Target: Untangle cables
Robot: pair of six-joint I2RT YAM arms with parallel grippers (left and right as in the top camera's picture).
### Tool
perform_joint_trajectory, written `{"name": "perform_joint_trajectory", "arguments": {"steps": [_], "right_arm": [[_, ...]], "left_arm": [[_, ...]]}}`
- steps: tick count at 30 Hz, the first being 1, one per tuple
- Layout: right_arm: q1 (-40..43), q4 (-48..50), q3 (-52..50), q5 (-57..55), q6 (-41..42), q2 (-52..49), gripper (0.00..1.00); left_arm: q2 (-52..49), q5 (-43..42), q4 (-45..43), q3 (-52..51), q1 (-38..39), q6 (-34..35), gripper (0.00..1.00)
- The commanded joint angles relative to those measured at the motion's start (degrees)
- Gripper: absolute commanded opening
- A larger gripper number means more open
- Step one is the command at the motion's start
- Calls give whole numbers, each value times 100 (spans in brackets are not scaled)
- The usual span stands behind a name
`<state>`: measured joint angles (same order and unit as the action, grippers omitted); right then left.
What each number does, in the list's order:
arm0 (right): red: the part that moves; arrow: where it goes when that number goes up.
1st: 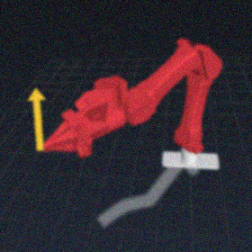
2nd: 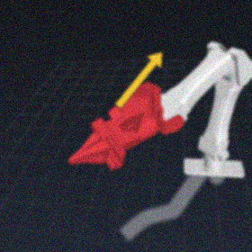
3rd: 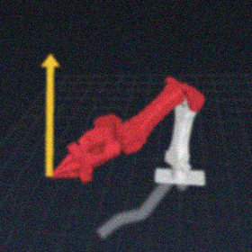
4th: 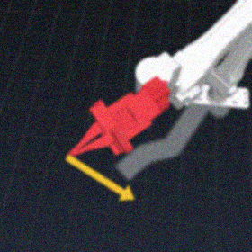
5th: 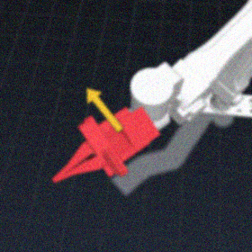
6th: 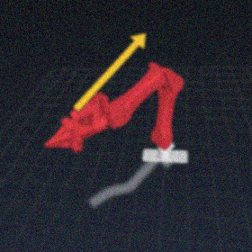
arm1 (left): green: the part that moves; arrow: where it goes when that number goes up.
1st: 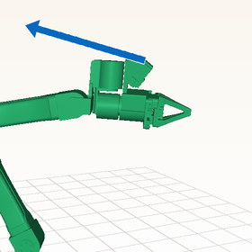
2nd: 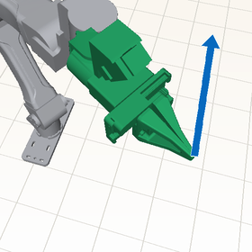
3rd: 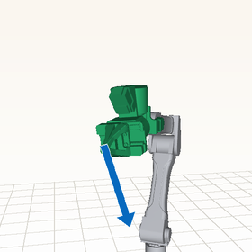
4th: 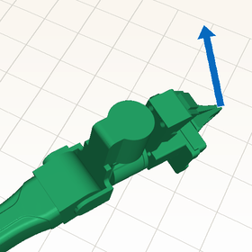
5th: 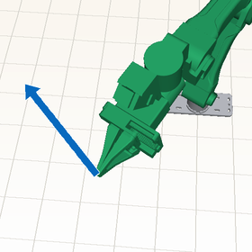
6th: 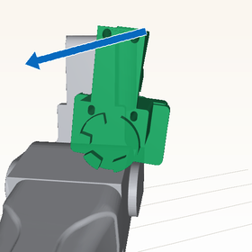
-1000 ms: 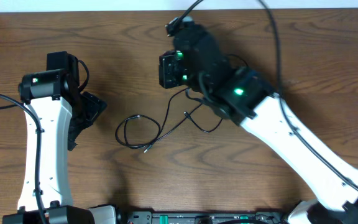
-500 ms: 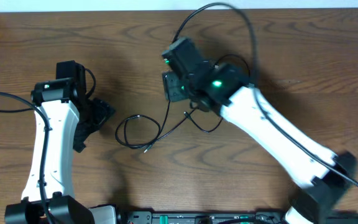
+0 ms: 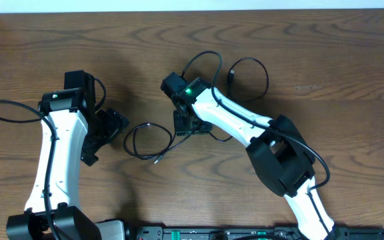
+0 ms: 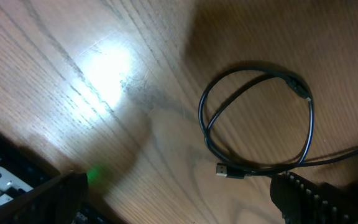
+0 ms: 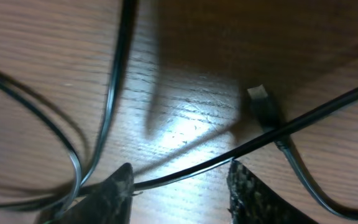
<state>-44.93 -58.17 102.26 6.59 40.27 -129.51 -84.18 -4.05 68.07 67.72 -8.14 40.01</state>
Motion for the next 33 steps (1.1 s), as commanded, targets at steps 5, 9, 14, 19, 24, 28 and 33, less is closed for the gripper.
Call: {"name": "perform_joint_trajectory", "arguments": {"steps": [5,9,14,19,24,28,33], "right_arm": [[-68,-2,-7,-525,833,-227,50],[-195,46,-7,-614,1329,-389,47],[-391,249,-7,-811,1436,-627,23],[-448,210,2,-1056,1432,-590,1],[-192,118,17,-1145,986,101,1],[-55,293,17,-1268,334,1211,1],[-94,859,17,-1266,-553,2374,1]], "left_arm": [[-7,0,-52,-33,-13,-98,99],[-7,0,-50,-33,-13,-98,99],[-7,0,-81,-33,-13,-98,99],[-7,0,-81,-33,-13,-98,99],[-7,-2,-103,-33,-13,-101,99],[-7,-28,-155,-33,-13,-111,99],[-7,-2415,-669,-33,-13,-2103,99]]}}
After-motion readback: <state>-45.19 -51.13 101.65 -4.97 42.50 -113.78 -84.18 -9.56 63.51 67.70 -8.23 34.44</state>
